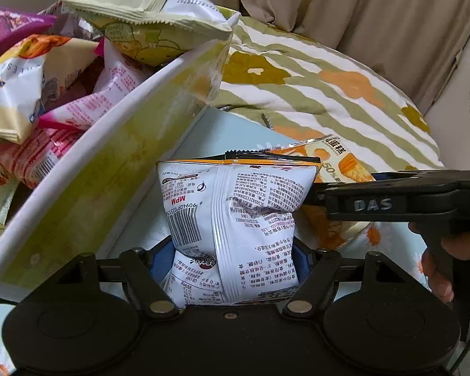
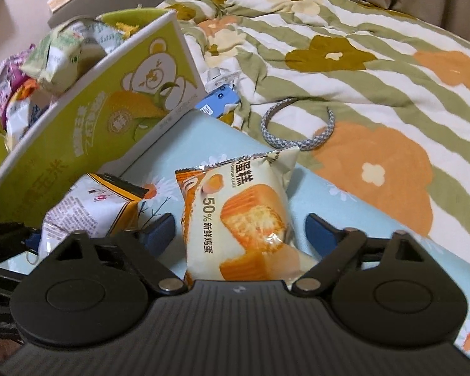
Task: Organize snacks
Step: 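Carry both bags into the cardboard box and open both tools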
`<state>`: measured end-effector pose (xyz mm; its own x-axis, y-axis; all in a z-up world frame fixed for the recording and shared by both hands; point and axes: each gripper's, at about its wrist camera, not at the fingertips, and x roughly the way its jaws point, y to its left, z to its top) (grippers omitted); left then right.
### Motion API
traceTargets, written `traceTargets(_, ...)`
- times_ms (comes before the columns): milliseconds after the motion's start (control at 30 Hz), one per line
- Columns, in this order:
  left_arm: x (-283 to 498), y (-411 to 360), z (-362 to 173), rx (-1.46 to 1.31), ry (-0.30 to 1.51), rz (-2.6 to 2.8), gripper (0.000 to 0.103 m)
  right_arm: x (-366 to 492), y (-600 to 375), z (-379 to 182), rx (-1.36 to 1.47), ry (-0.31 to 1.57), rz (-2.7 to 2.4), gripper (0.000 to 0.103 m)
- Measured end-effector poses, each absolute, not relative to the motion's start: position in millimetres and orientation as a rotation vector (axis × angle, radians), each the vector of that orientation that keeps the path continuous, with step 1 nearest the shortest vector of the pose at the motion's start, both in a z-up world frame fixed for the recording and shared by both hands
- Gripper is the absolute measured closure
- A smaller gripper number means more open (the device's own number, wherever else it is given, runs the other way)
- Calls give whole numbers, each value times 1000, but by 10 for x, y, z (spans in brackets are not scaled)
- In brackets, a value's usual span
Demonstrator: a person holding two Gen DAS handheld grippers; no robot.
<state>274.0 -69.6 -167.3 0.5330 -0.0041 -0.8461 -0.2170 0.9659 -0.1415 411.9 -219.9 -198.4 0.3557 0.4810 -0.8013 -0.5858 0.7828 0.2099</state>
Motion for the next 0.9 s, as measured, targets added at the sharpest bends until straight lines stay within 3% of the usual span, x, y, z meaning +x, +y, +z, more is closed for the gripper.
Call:
traceTargets(133,2730,-700,-1634,-216,995,108,27,4069,-2166,-2010,-139,990,666,22)
traceTargets(567,2431,-680,-1075,-174,867,-84,27,3683,-2407,-1340,-45,924,516,23)
traceTargets(900,2080,98,-300,-180,660,-224,27,2999,-2144,-395,9,758,374,23)
